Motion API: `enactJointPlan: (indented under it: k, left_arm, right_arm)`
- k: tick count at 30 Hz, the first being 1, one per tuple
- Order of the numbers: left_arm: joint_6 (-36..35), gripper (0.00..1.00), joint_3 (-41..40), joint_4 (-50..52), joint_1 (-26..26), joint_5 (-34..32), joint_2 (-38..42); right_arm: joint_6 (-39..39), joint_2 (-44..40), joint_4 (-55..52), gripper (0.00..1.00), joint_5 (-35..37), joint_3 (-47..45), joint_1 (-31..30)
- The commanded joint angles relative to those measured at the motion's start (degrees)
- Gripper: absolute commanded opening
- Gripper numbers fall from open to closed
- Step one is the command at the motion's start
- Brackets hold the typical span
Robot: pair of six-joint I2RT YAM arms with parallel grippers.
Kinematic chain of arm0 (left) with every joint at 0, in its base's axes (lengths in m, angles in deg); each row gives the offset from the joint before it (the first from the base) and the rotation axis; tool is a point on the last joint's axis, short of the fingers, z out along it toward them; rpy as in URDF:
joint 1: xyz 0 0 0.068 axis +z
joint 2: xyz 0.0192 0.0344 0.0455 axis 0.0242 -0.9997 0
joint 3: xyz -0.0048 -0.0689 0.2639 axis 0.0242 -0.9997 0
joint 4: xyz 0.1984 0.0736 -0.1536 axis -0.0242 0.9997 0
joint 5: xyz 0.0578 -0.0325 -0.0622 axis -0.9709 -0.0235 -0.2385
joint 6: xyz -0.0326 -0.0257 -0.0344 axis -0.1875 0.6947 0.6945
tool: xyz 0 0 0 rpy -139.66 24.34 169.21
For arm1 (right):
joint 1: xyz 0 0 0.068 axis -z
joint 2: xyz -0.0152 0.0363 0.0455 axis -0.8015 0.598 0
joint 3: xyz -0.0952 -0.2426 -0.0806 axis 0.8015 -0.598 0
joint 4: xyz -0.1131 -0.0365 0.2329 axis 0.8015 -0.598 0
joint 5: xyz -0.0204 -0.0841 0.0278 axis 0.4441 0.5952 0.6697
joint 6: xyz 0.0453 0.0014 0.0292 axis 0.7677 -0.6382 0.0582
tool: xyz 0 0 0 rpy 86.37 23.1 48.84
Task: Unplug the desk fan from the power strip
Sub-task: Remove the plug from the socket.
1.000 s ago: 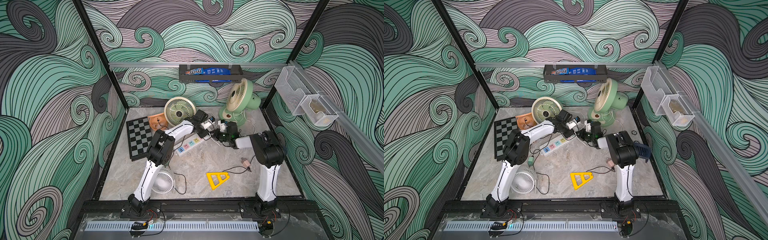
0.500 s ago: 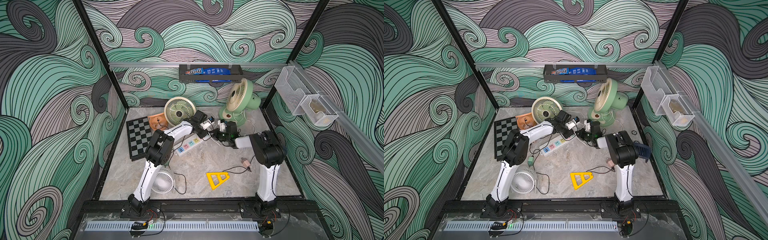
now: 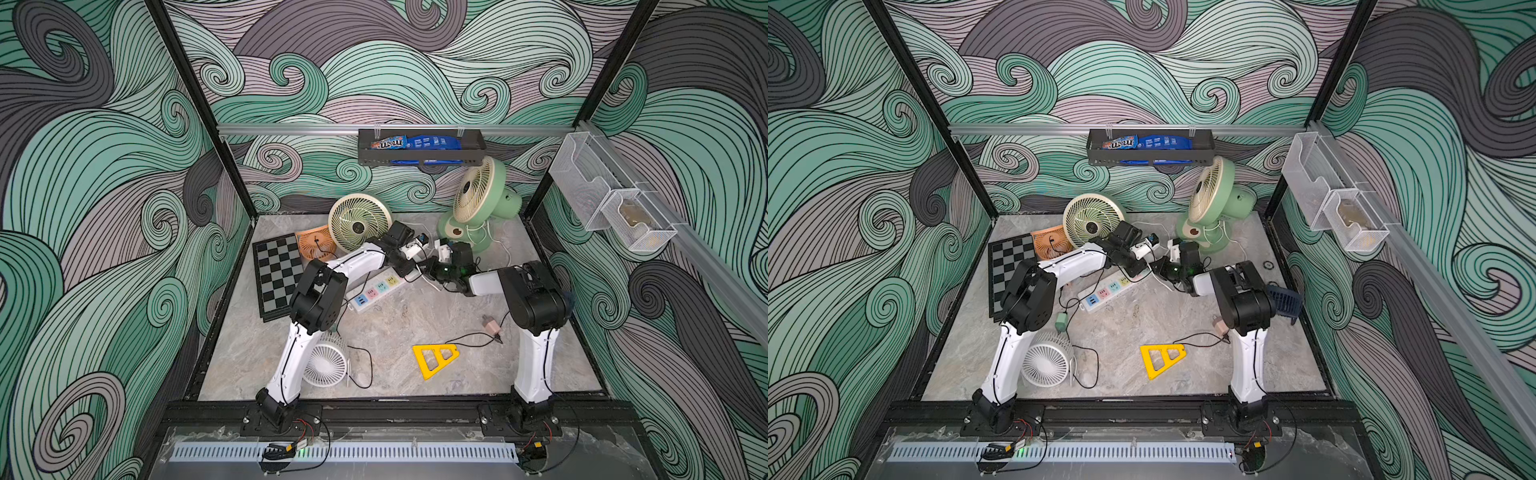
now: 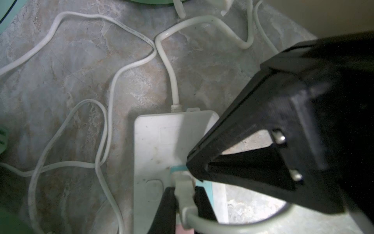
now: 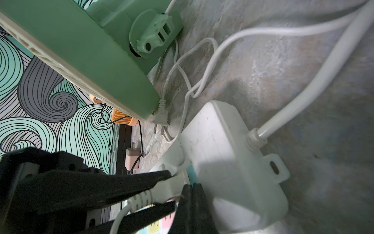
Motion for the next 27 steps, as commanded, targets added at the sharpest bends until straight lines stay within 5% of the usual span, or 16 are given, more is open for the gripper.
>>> enactJointPlan:
  k: [1, 5, 13, 20, 27]
  left_arm:
    - [3.7, 0.0, 4.09, 3.25, 1.74, 3.9, -0.07]
    - [1.69, 0.0, 4.12, 4.01, 1.81, 6.28, 0.22]
    - [-3.52, 0.0, -1.2, -1.44, -0.97, -4.12, 3.29]
    - [2.65, 0.0, 6.65, 6.22, 3.22, 9.26, -0.29]
    - [-2.26, 0.0, -1.2, -0.81, -0.09, -1.32, 3.43]
  right_arm:
    - [-0.35, 3.78, -9.71, 0.03, 3.27, -1.45, -0.67]
    - [-0.3, 3.79, -9.65, 0.03, 3.31, -1.6, -0.73]
    - [-0.36, 3.61, -9.39, 0.03, 3.44, -1.78, -0.79]
    - [-0.34, 3.73, -9.31, 0.03, 3.56, -1.7, -1.05]
    - [-0.31, 3.83, -9.32, 0.03, 3.64, -1.57, -1.21]
